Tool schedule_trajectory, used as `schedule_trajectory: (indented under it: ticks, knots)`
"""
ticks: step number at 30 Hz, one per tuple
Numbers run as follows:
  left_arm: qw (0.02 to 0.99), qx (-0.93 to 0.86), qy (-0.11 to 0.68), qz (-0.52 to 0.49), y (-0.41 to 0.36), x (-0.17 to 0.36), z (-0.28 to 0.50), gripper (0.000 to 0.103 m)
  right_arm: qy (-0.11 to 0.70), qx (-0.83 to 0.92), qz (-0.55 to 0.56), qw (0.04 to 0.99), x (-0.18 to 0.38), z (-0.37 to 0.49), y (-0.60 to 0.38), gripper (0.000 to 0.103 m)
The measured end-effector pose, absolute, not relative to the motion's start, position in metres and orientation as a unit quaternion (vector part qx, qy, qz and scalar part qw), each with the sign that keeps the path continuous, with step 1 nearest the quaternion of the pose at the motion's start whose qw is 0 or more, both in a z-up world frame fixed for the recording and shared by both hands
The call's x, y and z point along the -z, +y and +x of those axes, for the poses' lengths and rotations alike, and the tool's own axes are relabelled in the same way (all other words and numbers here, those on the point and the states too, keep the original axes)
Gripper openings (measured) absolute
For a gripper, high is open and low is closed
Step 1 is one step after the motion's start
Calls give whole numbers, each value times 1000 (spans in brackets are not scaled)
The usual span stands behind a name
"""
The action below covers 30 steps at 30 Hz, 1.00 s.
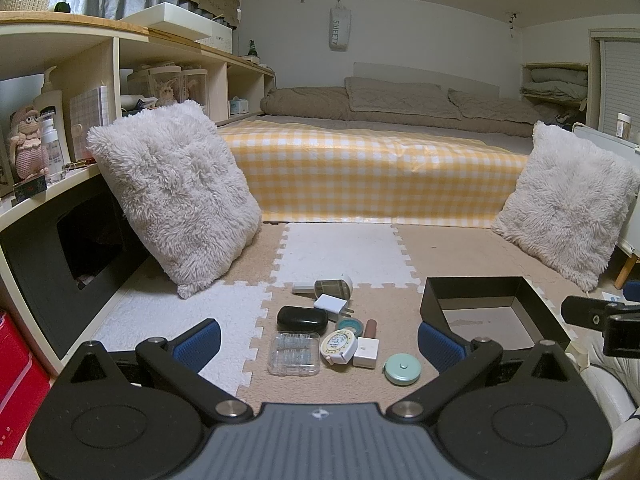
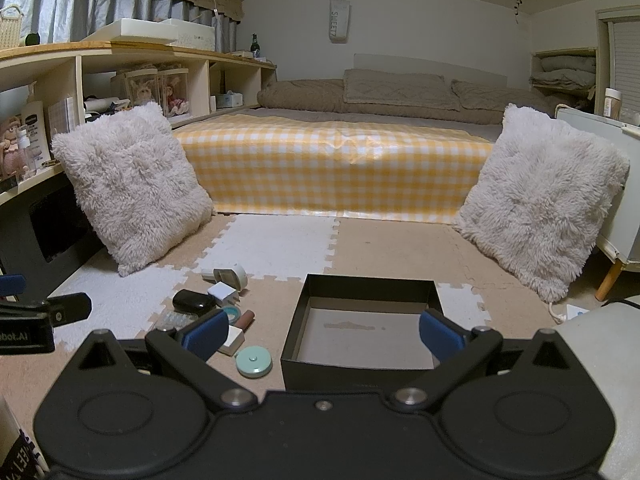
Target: Organize rigid objects
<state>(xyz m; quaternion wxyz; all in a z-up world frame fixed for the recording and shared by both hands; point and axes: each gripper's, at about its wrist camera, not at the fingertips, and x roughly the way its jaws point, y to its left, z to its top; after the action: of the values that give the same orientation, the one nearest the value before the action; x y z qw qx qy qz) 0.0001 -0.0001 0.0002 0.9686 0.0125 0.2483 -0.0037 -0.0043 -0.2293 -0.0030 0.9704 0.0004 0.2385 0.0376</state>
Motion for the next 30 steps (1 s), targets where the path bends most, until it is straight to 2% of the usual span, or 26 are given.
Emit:
schedule_trajectory:
  ticks: [15, 30]
  knots:
    - [970, 4, 242, -5, -7, -3, 9, 103, 225, -32, 27, 973, -9, 7, -243, 103]
    - [970, 4, 244, -9, -1, -11, 53, 103, 191, 48, 17, 980, -7, 66, -284, 103]
